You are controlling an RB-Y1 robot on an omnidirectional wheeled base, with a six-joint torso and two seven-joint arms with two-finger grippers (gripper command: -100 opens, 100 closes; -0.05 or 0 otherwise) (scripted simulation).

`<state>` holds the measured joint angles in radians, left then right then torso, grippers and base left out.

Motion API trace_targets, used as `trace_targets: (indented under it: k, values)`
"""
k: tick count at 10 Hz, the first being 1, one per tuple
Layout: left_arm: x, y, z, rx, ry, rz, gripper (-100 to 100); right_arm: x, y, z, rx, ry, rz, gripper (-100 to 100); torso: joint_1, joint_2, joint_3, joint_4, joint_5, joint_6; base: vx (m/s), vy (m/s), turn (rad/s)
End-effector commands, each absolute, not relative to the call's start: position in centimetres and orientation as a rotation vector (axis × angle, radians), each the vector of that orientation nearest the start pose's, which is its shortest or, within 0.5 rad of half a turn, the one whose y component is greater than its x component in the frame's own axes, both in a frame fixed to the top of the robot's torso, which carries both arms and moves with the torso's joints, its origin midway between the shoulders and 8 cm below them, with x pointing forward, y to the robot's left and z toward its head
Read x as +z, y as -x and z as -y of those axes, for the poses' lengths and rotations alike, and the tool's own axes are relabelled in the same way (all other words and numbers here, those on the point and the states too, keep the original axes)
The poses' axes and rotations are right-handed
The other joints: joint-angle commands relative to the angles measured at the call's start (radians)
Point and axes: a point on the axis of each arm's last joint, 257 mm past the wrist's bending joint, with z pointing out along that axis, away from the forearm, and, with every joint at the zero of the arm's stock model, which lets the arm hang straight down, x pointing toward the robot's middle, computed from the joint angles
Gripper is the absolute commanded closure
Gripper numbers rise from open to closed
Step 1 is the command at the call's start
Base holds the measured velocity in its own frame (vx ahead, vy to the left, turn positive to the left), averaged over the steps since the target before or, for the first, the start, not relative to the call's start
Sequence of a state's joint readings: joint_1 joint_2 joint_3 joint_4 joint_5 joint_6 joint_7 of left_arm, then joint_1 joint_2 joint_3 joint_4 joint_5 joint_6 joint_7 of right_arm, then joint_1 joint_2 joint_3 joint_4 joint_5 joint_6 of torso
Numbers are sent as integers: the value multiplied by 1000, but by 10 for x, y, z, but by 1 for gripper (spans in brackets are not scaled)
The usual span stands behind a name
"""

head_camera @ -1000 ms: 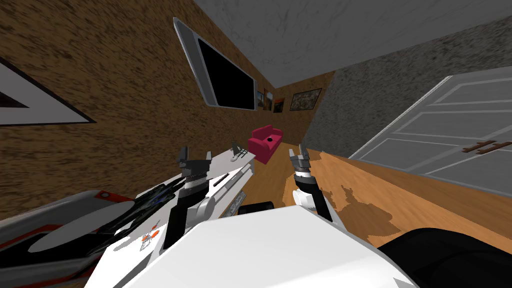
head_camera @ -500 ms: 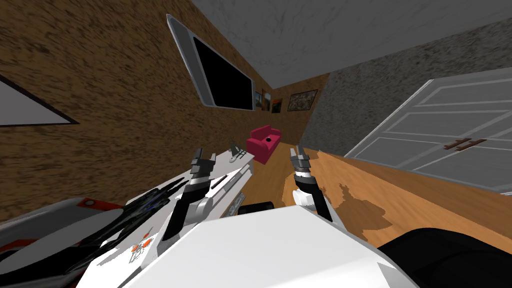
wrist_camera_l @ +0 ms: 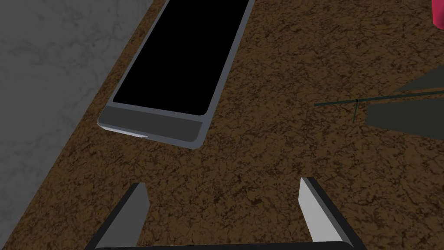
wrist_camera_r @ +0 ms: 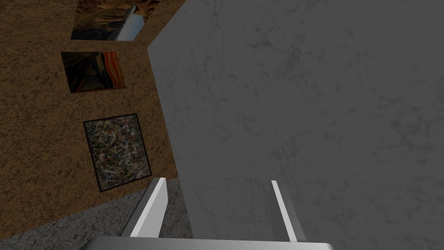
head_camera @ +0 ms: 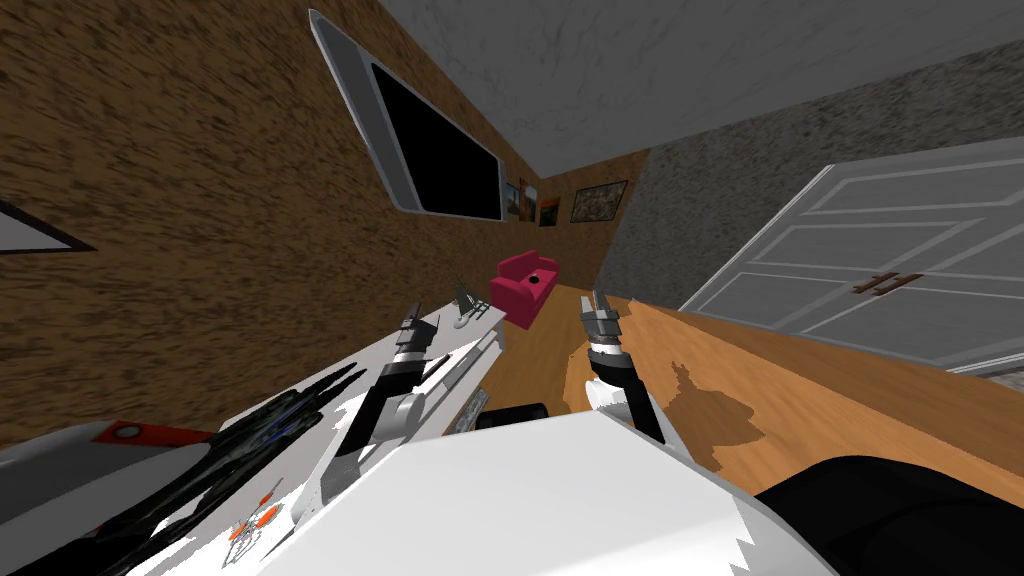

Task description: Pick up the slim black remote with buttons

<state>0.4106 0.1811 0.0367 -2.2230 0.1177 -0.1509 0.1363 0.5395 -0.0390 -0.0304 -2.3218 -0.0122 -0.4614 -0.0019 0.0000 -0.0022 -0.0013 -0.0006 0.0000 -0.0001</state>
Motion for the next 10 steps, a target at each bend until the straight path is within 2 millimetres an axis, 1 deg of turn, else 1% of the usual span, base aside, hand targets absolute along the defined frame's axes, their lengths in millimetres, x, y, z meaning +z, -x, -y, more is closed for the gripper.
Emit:
trace_targets:
  k: [1, 2, 3, 4, 5, 6, 7, 8, 9, 10]
  values:
    - [-67, -422, -297, -1355, 990, -928, -100, 24, -338, 290, 1262, -659, -657, 0, 0, 0, 0, 0, 0, 0, 30, -4, -77]
    - [-68, -423, -298, -1352, 996, -932, -100, 24, -338, 290, 1262, -659, -657, 0, 0, 0, 0, 0, 0, 0, 28, 0, -44]
    - [-85, -430, -302, -1336, 1038, -969, -100, 24, -338, 290, 1262, -659, -657, 0, 0, 0, 0, 0, 0, 0, 32, -3, -96]
    - [-90, -432, -302, -1327, 1055, -982, -100, 24, -338, 290, 1262, -659, -657, 0, 0, 0, 0, 0, 0, 0, 27, 0, -48]
    - [-109, -439, -307, -1306, 1105, -1021, -100, 24, -338, 290, 1262, -659, -657, 0, 0, 0, 0, 0, 0, 0, 32, -1, -90]
    - [-113, -440, -308, -1298, 1118, -1030, -100, 24, -338, 290, 1262, -659, -657, 0, 0, 0, 0, 0, 0, 0, 29, -1, -52]
    - [-129, -446, -313, -1281, 1160, -1059, -100, 24, -338, 290, 1262, -659, -657, 0, 0, 0, 0, 0, 0, 0, 39, -8, -111]
    - [-137, -447, -314, -1267, 1184, -1078, -100, 24, -338, 290, 1262, -659, -657, 0, -1, -1, 0, 0, 0, 0, 35, 2, -44]
    - [-153, -452, -319, -1249, 1227, -1104, -100, 24, -338, 290, 1262, -659, -657, 0, 0, 0, 0, 0, 0, 0, 38, 6, -96]
    - [-160, -452, -320, -1234, 1250, -1121, -100, 24, -338, 290, 1262, -659, -657, 0, 0, -1, 0, 0, 0, 0, 31, 7, -50]
